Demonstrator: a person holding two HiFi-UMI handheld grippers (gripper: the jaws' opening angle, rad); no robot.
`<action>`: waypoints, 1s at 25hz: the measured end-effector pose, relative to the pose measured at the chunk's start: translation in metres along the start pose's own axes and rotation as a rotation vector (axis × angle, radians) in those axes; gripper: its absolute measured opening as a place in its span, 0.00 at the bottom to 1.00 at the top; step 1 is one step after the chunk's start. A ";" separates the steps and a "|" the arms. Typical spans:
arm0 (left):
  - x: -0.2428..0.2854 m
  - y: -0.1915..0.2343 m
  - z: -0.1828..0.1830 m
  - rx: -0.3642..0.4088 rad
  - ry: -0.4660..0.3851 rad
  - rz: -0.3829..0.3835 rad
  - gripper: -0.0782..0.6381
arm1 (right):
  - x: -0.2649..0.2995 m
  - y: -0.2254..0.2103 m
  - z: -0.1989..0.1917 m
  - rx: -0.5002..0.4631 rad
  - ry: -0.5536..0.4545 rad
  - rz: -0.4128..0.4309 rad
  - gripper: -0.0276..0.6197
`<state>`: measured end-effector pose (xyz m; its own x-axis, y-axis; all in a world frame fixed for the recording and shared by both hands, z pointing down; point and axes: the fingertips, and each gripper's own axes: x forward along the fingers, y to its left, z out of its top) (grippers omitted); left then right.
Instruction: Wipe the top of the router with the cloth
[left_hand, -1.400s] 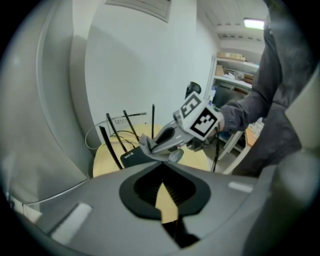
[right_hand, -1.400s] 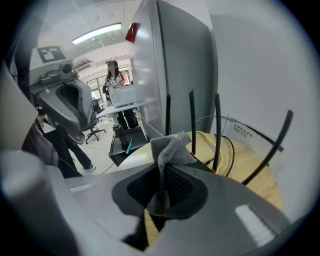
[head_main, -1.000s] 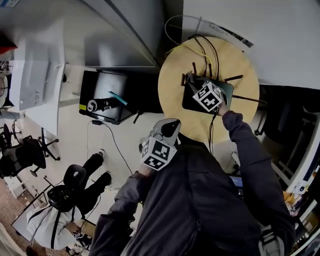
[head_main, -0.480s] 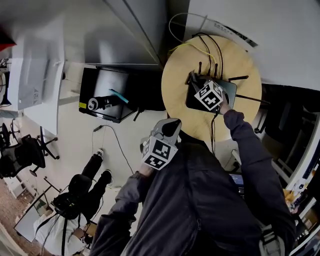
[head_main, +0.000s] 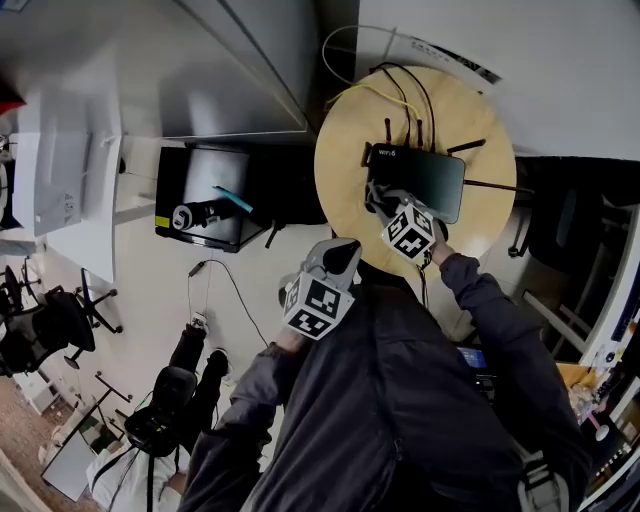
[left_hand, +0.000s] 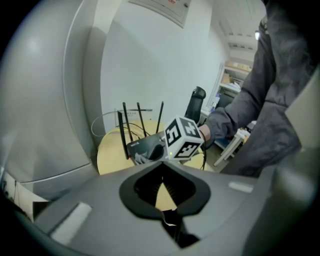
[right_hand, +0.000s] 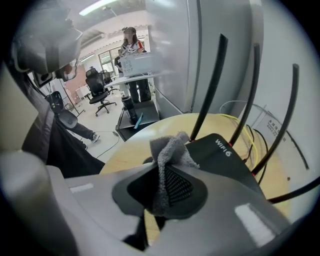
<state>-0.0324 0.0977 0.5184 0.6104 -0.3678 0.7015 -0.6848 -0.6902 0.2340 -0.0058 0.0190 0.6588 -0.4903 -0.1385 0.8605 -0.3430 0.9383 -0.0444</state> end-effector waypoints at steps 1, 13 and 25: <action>0.001 -0.001 0.001 0.003 -0.001 -0.003 0.11 | -0.001 0.006 -0.002 0.000 -0.002 0.005 0.09; -0.005 -0.005 0.005 0.024 -0.030 0.022 0.11 | -0.009 -0.038 -0.003 0.113 -0.071 -0.062 0.09; -0.016 -0.001 0.016 -0.106 -0.108 -0.012 0.11 | -0.002 -0.129 0.001 0.108 -0.023 -0.180 0.09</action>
<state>-0.0350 0.0945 0.4958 0.6544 -0.4285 0.6230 -0.7116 -0.6276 0.3158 0.0389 -0.1023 0.6620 -0.4308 -0.3090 0.8479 -0.5100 0.8585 0.0537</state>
